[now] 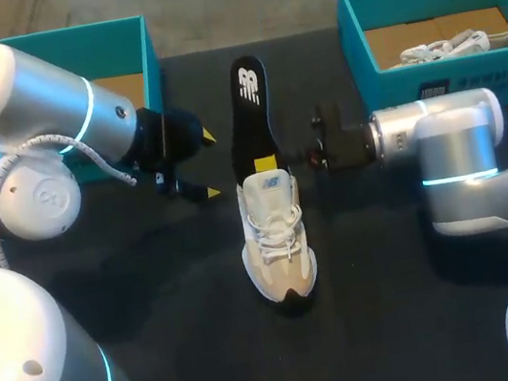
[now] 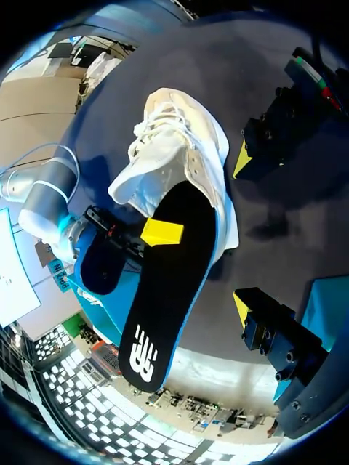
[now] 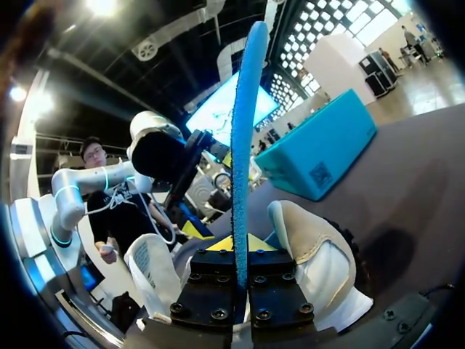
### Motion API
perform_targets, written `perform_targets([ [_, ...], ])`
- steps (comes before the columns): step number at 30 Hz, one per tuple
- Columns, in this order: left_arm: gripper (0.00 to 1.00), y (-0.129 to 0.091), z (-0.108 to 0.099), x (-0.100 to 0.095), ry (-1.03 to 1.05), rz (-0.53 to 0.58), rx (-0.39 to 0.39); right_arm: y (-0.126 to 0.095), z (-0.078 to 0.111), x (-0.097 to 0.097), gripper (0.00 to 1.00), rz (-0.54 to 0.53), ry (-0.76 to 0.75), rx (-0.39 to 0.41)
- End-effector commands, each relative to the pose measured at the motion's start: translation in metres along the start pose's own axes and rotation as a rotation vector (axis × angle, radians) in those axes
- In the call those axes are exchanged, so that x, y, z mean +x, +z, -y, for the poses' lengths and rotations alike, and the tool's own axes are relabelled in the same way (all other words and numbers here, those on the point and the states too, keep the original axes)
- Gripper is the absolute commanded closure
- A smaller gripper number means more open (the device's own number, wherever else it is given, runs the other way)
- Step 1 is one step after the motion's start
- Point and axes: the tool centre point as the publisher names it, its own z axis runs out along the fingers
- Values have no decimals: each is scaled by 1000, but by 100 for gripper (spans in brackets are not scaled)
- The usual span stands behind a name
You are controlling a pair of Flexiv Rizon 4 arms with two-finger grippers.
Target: Take the shoe out of the shoebox, open the shoe tongue, remove and reinsert the insole, then place the shoe into the shoebox
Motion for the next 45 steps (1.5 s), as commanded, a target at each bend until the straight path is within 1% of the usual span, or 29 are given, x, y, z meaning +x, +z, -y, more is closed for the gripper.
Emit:
perform_targets([
  [1, 0, 0, 0, 1, 1, 0, -2, 3, 7, 1, 100, 3, 9, 5],
  [7, 0, 0, 0, 1, 1, 0, -2, 0, 14, 6, 100, 20, 23, -6],
  [11, 0, 0, 0, 1, 1, 0, -2, 0, 15, 9, 100, 28, 19, -16],
  [19, 0, 0, 0, 1, 1, 0, -2, 2, 7, 12, 100, 28, -5, -27],
  [21, 0, 0, 0, 1, 1, 0, -2, 3, 5, 12, 94, 26, -9, -25],
  [24, 0, 0, 0, 1, 1, 0, -2, 4, 3, 11, 88, 24, -12, -21],
  [31, 0, 0, 0, 1, 1, 0, -2, 5, 0, 10, 87, 28, -19, -21],
  [35, 0, 0, 0, 1, 1, 0, -2, 3, -7, 14, 86, 36, -34, -18],
  [39, 0, 0, 0, 1, 1, 0, -2, -1, -15, 16, 83, 42, -49, -5],
  [42, 0, 0, 0, 1, 1, 0, -2, -3, -20, 15, 85, 40, -48, 11],
  [45, 0, 0, 0, 1, 1, 0, -2, -4, -20, 12, 94, 35, -39, 25],
])
